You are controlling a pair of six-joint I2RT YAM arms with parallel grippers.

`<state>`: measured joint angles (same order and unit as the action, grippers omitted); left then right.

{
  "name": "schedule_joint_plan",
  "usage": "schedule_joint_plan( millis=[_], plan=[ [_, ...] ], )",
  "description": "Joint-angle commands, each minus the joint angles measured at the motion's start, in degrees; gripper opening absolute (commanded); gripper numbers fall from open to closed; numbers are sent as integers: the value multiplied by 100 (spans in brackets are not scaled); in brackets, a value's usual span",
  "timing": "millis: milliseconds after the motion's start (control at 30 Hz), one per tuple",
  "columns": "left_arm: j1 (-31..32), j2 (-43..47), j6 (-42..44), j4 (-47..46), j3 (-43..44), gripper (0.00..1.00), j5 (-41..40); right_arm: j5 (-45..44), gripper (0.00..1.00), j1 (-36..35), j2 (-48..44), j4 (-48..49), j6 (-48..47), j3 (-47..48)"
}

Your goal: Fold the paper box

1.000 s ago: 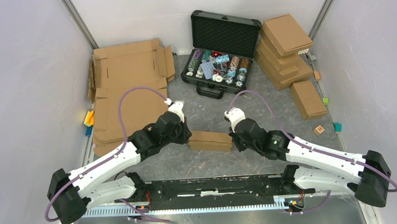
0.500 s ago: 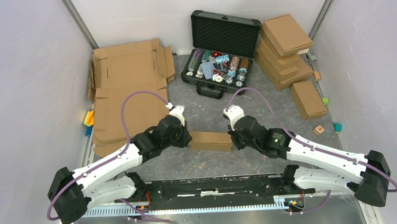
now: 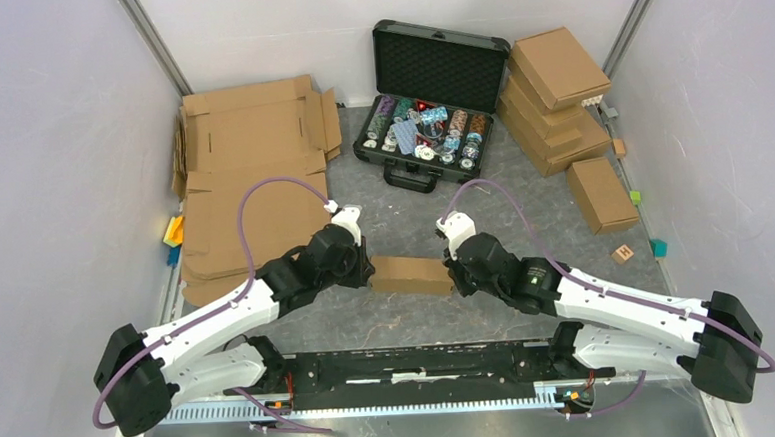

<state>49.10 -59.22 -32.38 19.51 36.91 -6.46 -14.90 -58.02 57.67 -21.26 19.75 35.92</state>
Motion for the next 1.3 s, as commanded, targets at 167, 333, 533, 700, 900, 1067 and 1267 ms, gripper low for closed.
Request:
schedule_joint_plan(
  millis=[167, 333, 533, 700, 900, 1067, 1267],
  plan=[
    [-15, -93, 11, 30, 290, 2, 115, -263, 0, 17, -4, -323, -107, 261],
    [-19, 87, 188, 452, 769, 4, -42, -291, 0, 10, -11, -571, -310, 897],
    [-28, -10, 214, 435, 732, 4, -127, -363, 0, 10, 115, -451, -323, 740],
    [-24, -169, 8, -17, 235, 4, 181, -108, 0, 10, 262, -234, -168, 262],
    [-19, -105, -111, 177, 45, 4, 727, 502, 0, 10, 41, -159, -20, 15],
    [3, 174, -120, 753, 57, 4, 1163, 1452, 0, 1, -166, -116, 170, -268],
    [146, 363, -343, 907, -303, 4, 1471, 1589, 0, -16, -424, -163, 323, -692]
  ],
)
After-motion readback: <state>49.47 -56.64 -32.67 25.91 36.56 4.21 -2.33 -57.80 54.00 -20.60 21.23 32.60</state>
